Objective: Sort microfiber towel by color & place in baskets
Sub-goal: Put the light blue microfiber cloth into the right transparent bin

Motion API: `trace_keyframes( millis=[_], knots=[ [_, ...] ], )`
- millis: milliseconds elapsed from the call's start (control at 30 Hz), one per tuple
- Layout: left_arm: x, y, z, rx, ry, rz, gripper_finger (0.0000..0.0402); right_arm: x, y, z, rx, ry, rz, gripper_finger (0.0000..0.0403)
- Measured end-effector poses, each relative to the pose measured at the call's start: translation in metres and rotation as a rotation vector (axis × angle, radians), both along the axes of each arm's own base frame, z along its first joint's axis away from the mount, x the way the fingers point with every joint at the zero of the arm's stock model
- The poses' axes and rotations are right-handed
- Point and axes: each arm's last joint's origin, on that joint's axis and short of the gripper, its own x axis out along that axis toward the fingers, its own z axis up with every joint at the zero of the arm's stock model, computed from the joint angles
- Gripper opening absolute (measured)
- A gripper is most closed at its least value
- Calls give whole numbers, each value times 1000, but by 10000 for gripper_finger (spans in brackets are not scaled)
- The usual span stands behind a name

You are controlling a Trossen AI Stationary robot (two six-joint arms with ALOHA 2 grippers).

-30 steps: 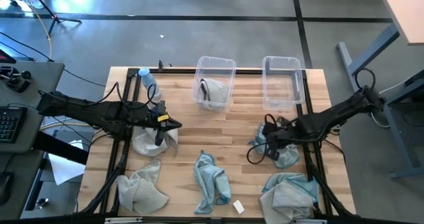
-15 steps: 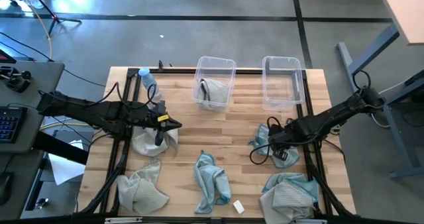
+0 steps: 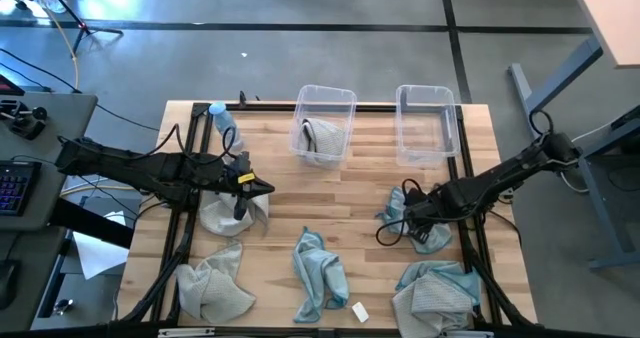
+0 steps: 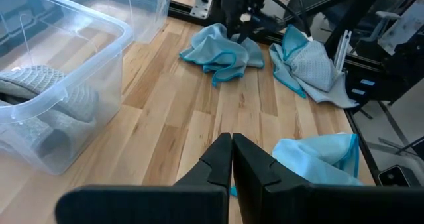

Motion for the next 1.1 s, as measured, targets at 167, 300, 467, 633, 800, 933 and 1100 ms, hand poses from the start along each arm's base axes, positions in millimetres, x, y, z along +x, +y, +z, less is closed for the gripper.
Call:
trace_keyframes(
  millis=[167,300,467,633,800,933,1100],
  knots=[
    [0,0,0,0,0,0,0,-3,-2,-4,-25,12,-15,110],
    [0,0,0,5,0,-2,0,-4,-3,-4,-40,10,-74,16],
    [0,1,0,36,1,-2,0,4,1,11,-21,-38,-106,8],
    [-1,1,1,112,-5,-27,0,18,8,59,-70,-168,-86,3],
    [-8,2,3,123,2,-32,0,21,14,128,-156,-346,-81,1],
    [-17,3,2,139,37,-40,0,17,16,181,-283,-547,-56,1],
    [-24,4,3,106,49,-25,0,8,6,230,-498,-708,-62,0]
  ],
)
